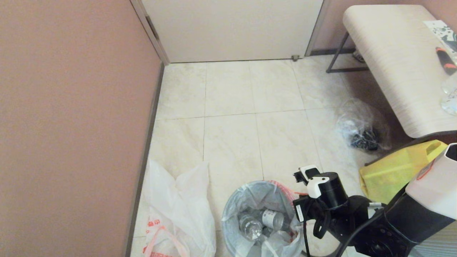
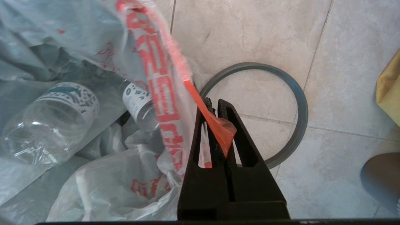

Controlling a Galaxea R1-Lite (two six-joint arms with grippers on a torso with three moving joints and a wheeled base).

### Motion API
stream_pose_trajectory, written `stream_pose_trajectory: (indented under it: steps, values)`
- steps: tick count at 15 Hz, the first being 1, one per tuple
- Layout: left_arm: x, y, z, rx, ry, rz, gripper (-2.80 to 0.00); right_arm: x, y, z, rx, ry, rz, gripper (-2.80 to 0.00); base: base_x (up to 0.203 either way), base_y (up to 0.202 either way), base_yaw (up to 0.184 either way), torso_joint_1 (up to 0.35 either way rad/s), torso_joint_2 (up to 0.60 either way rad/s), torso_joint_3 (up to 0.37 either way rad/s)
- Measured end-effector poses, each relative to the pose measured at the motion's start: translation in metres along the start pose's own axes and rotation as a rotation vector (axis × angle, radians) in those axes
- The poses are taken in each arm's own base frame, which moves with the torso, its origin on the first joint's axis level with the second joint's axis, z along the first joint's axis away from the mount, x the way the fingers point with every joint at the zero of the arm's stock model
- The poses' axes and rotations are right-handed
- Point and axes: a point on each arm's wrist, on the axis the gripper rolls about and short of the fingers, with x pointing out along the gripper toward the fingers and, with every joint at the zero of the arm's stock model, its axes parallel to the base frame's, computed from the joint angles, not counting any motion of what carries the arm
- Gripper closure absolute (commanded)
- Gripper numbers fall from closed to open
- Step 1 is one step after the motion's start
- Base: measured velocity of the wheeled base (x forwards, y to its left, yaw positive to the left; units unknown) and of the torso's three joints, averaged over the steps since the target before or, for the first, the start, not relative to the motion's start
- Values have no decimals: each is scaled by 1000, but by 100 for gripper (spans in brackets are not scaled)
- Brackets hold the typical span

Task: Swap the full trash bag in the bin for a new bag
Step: Place the trash bag on the floor

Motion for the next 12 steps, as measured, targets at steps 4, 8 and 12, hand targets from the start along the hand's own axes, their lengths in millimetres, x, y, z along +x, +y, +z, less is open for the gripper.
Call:
stream_pose_trajectory:
  steps: [4,8,12]
  values:
    - [0,0,0,0,0,0,0,5,12,-8,-26,19,36,0,0,0,0,0,0,0]
    - [0,0,0,0,0,0,0,20,24,-17,-79,50,48,0,0,0,0,0,0,0]
    - [0,0,0,0,0,0,0,36,38,-25,-162,66,61,0,0,0,0,0,0,0]
